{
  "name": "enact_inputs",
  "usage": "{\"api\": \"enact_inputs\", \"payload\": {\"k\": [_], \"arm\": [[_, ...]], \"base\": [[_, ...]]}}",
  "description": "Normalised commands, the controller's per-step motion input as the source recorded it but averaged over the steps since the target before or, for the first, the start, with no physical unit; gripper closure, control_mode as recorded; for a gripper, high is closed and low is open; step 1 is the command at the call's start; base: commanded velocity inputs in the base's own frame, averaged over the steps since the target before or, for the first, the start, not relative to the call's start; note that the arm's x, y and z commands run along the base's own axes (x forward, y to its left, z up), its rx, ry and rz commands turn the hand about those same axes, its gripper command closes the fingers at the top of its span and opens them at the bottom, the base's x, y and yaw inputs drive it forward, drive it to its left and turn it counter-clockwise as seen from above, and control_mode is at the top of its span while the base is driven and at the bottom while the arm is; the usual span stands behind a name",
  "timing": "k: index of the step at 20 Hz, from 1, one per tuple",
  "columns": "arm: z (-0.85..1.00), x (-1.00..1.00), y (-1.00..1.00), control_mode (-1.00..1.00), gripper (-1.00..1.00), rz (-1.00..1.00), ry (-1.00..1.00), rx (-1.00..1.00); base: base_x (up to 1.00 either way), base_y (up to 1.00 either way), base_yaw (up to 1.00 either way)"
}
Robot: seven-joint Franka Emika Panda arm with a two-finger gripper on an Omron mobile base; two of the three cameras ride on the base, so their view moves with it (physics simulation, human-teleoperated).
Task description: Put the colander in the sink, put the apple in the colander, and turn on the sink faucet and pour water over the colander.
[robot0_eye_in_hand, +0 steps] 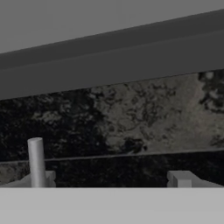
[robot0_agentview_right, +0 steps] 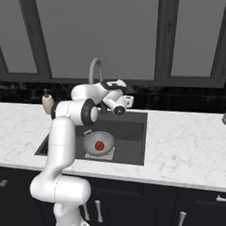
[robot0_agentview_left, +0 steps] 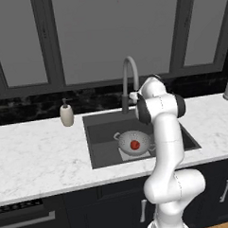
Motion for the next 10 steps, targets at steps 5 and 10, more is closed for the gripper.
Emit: {"api": "enact_inputs", "payload": {"k": [5, 10], "arm": [[0.00, 0.00, -0.82, -1.00, -1.00, 0.00, 0.00, 0.03], [0.00, 0.00, -0.74, -1.00, -1.00, 0.00, 0.00, 0.03]], "base": [[0.00, 0.00, 0.00], [0.00, 0.00, 0.00]]}}
